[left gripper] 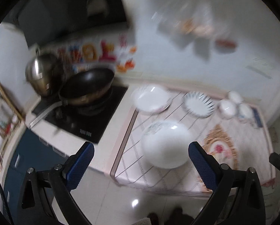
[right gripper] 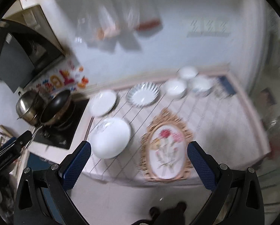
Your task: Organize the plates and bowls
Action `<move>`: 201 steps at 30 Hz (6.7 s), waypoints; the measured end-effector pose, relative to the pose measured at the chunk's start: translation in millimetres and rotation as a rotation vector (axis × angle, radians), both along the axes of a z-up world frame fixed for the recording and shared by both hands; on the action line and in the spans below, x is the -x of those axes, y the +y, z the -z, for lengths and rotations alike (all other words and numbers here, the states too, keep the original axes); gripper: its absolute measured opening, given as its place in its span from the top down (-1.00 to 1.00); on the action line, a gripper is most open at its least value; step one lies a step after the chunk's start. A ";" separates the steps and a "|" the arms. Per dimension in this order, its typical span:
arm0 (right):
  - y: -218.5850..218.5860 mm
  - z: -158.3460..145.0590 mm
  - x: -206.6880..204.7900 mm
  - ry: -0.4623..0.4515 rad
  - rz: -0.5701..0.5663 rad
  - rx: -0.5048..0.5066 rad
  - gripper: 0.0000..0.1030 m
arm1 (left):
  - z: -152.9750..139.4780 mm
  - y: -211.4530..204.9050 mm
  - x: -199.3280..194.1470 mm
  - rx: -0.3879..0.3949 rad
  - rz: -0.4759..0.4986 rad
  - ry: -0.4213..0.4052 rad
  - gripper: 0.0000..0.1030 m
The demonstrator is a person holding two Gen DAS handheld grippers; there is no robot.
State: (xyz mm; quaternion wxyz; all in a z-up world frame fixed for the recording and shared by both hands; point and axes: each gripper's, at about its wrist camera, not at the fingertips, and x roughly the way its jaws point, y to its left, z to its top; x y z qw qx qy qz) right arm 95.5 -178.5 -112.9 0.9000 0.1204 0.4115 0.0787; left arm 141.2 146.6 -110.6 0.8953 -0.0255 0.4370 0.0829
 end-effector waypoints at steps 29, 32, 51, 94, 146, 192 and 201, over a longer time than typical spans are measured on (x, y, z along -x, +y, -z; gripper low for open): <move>109.6 324.5 -295.8 0.591 -0.317 -0.325 0.69 | 244.4 40.1 -167.6 0.237 0.011 0.489 0.43; 116.2 321.0 -297.1 0.573 -0.335 -0.285 0.69 | 240.3 37.0 -164.6 0.227 0.015 0.489 0.43; 24.7 283.3 -274.8 0.531 -0.274 -0.252 0.68 | 195.1 -52.2 -158.6 0.210 0.186 0.432 0.43; -110.1 301.3 -241.8 0.592 -0.083 -0.240 0.68 | 239.8 -195.8 -182.3 0.068 0.317 0.509 0.43; 208.1 290.3 -527.6 0.523 -0.257 -0.124 0.79 | 216.9 106.5 -325.0 0.176 -0.074 0.318 0.56; -114.3 243.8 -240.1 0.469 -0.180 -0.138 0.79 | 185.2 -183.2 -150.9 0.103 0.220 0.426 0.56; -115.0 261.5 -234.2 0.492 -0.190 -0.125 0.79 | 198.2 -189.2 -151.5 0.060 0.214 0.465 0.56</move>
